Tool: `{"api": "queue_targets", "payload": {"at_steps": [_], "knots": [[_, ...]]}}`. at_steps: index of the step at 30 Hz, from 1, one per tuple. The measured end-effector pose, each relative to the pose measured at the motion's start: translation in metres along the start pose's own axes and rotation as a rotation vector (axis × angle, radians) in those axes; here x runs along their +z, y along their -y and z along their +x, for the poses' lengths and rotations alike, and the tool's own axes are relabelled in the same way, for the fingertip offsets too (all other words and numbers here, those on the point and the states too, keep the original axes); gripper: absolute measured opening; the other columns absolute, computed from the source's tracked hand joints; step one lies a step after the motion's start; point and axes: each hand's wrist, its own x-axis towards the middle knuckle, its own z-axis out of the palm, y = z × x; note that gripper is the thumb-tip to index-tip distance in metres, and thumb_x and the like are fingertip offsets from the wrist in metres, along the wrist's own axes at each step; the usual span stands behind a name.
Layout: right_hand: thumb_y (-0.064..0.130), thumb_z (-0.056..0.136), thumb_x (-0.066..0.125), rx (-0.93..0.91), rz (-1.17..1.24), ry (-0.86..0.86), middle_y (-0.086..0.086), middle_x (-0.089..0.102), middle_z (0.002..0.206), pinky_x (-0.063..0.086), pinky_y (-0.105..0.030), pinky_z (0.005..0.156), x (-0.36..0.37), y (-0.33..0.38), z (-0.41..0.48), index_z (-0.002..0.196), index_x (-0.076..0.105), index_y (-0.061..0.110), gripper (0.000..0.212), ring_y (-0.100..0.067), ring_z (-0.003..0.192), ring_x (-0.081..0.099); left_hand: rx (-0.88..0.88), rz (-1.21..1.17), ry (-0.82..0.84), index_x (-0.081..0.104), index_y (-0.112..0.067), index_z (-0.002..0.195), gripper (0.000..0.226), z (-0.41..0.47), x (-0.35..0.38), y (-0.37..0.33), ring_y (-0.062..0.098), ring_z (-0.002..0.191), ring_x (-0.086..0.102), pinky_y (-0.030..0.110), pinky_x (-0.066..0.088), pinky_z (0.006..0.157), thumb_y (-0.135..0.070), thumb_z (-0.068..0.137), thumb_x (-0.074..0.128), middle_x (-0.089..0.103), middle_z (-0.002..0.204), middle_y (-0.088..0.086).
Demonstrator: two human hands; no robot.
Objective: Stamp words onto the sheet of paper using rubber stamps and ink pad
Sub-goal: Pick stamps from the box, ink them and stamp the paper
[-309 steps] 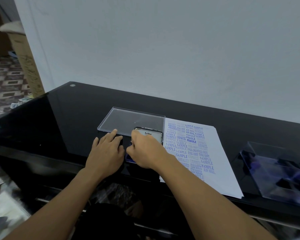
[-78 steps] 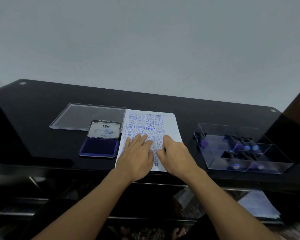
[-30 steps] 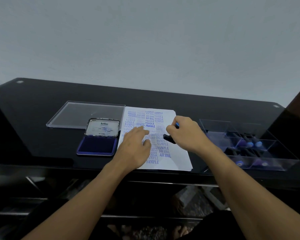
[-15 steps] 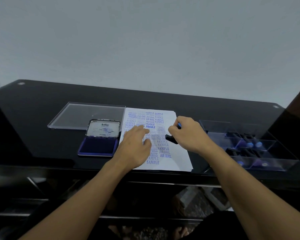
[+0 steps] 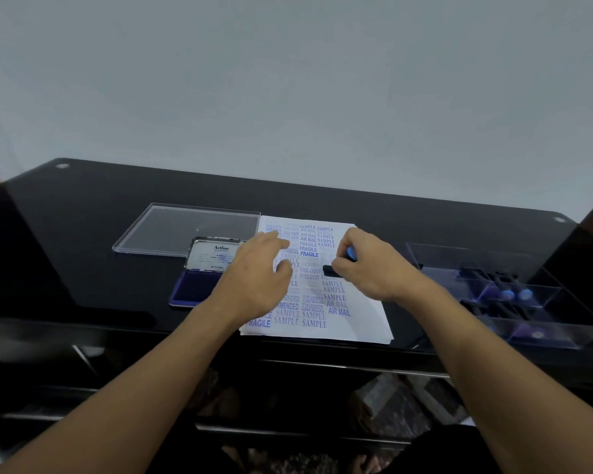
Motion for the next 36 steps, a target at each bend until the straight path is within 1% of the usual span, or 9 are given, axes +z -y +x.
{"api": "queue_targets", "payload": {"at_steps": [3,6,8,13,18,21,24,31,36], "knots": [[0.023,0.095,0.061,-0.071,0.009,0.008,0.003,0.064,0.095,0.047,-0.027,0.06,0.005,0.014,0.006,0.091,0.058,0.022,0.005,-0.02,0.079,0.064,0.011,0.034,-0.048,0.05,-0.018,0.141,0.04,-0.001,-0.02,0.01,0.015,0.146,0.025,0.032,0.017,0.118,-0.024,0.101,0.046,0.038,0.155,-0.001],[0.023,0.095,0.062,-0.118,0.04,0.032,0.003,0.064,0.093,0.046,-0.026,0.059,0.016,0.033,0.013,0.093,0.06,0.02,0.004,-0.022,0.078,0.064,0.004,0.04,-0.122,0.058,-0.011,0.132,0.035,-0.005,-0.039,0.024,0.017,0.138,0.036,0.026,0.021,0.112,-0.015,0.098,0.05,0.05,0.145,0.005],[0.026,0.096,0.061,-0.145,0.013,0.036,0.002,0.063,0.094,0.043,-0.026,0.06,0.026,0.045,0.019,0.096,0.06,0.02,0.006,-0.018,0.078,0.06,-0.041,0.047,-0.145,0.057,-0.011,0.134,0.038,-0.007,-0.048,0.038,0.014,0.141,0.032,0.022,0.017,0.113,-0.012,0.097,0.05,0.046,0.149,0.003],[0.025,0.095,0.06,-0.233,-0.043,0.065,0.0,0.062,0.097,0.042,-0.025,0.063,0.047,0.075,0.03,0.097,0.061,0.014,0.011,-0.018,0.085,0.057,-0.141,0.085,-0.133,0.054,-0.016,0.138,0.04,-0.015,-0.063,0.075,0.013,0.145,0.028,0.027,0.019,0.115,-0.02,0.098,0.049,0.04,0.154,0.0],[0.021,0.094,0.061,-0.292,-0.036,0.111,0.003,0.061,0.097,0.041,-0.019,0.06,0.064,0.097,0.038,0.095,0.061,0.018,0.003,-0.01,0.08,0.055,-0.216,0.086,-0.123,0.055,-0.016,0.135,0.039,-0.022,-0.072,0.095,0.016,0.14,0.035,0.022,0.025,0.102,-0.019,0.098,0.048,0.045,0.149,0.002],[0.019,0.093,0.061,-0.328,-0.044,0.138,0.007,0.055,0.089,0.037,-0.019,0.057,0.072,0.107,0.041,0.095,0.06,0.018,0.002,-0.005,0.074,0.051,-0.251,0.111,-0.128,0.053,-0.014,0.138,0.042,-0.022,-0.075,0.103,0.017,0.141,0.035,0.028,0.027,0.111,-0.02,0.098,0.048,0.043,0.151,0.003],[0.018,0.092,0.061,-0.344,-0.051,0.153,0.004,0.058,0.092,0.04,-0.021,0.059,0.08,0.116,0.043,0.098,0.061,0.016,0.006,-0.012,0.076,0.053,-0.271,0.135,-0.115,0.05,-0.015,0.142,0.044,-0.022,-0.075,0.113,0.017,0.145,0.03,0.036,0.025,0.117,-0.022,0.098,0.047,0.038,0.156,0.003],[0.019,0.091,0.061,-0.341,-0.082,0.201,0.0,0.062,0.097,0.05,-0.031,0.069,0.092,0.124,0.048,0.092,0.058,0.02,0.004,-0.018,0.084,0.058,-0.248,0.191,-0.084,0.047,-0.015,0.145,0.046,-0.024,-0.072,0.128,0.02,0.148,0.023,0.044,0.019,0.121,-0.023,0.099,0.045,0.033,0.158,0.005],[0.021,0.091,0.06,-0.339,-0.107,0.233,0.0,0.06,0.093,0.045,-0.029,0.063,0.097,0.128,0.053,0.09,0.054,0.022,0.006,-0.014,0.076,0.056,-0.231,0.243,-0.065,0.044,-0.025,0.148,0.045,-0.028,-0.07,0.136,0.023,0.151,0.015,0.052,0.01,0.12,-0.028,0.103,0.04,0.025,0.162,0.001]]}}
